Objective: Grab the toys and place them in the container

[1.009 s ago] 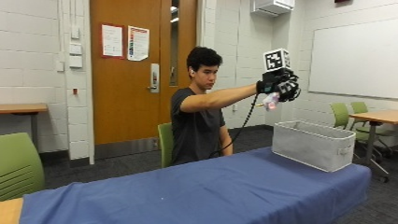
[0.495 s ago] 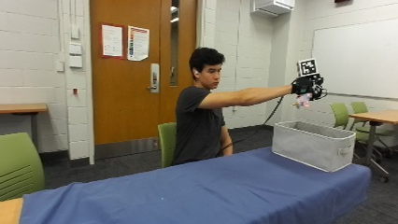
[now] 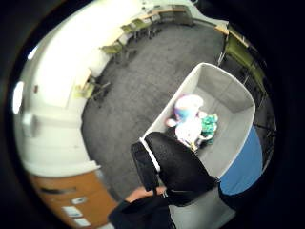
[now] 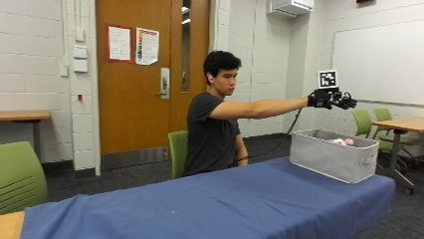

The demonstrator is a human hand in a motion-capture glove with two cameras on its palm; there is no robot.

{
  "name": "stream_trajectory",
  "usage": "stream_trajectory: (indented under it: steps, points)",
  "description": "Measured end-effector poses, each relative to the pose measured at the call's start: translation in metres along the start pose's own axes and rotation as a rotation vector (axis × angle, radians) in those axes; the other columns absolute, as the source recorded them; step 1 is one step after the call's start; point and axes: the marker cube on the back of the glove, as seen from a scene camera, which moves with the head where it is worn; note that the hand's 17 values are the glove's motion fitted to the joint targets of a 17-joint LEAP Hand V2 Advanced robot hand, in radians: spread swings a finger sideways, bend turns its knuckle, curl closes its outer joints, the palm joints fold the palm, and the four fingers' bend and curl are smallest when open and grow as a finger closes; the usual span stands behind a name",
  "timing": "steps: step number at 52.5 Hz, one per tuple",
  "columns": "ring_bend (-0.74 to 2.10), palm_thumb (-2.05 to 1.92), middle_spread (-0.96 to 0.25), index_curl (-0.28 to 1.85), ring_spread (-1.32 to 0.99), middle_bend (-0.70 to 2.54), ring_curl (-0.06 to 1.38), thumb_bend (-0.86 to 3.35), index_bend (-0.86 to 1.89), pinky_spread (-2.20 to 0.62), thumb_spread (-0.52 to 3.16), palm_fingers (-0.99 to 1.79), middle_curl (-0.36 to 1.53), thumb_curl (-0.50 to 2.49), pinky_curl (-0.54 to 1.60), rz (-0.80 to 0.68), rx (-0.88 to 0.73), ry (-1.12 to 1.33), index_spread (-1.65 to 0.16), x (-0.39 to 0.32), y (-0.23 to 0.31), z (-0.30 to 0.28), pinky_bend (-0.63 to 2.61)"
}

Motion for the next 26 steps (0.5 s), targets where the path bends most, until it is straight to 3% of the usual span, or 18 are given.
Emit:
stream_trajectory:
  steps: [6,11,13,18,26]
  points:
    - [0.84,-0.15,-0.15,0.98,-0.21,0.33,0.35,-0.11,0.01,-0.20,1.05,-0.16,0.57,0.80,0.46,-0.063,0.000,0.085,-0.41,0.020,0.026,-0.003,1.23]
    - [0.76,-0.15,-0.13,0.87,-0.20,0.34,0.32,-0.11,0.06,-0.17,1.09,-0.16,0.56,0.67,0.43,0.117,0.029,0.069,-0.38,-0.011,0.043,-0.004,1.16]
    - [0.74,-0.16,-0.12,0.83,-0.20,0.34,0.31,-0.12,0.07,-0.16,1.09,-0.14,0.55,0.62,0.41,0.098,0.031,0.015,-0.36,0.000,0.054,-0.006,1.13]
    - [0.69,-0.19,-0.10,0.77,-0.22,0.37,0.30,-0.14,0.13,-0.17,1.09,-0.10,0.55,0.51,0.38,0.009,0.018,0.137,-0.33,0.041,0.088,-0.003,1.01]
    - [0.60,-0.19,-0.07,0.70,-0.24,0.36,0.27,-0.13,0.15,-0.18,1.10,-0.09,0.53,0.38,0.33,0.246,0.001,0.204,-0.28,0.109,0.141,-0.009,0.88]
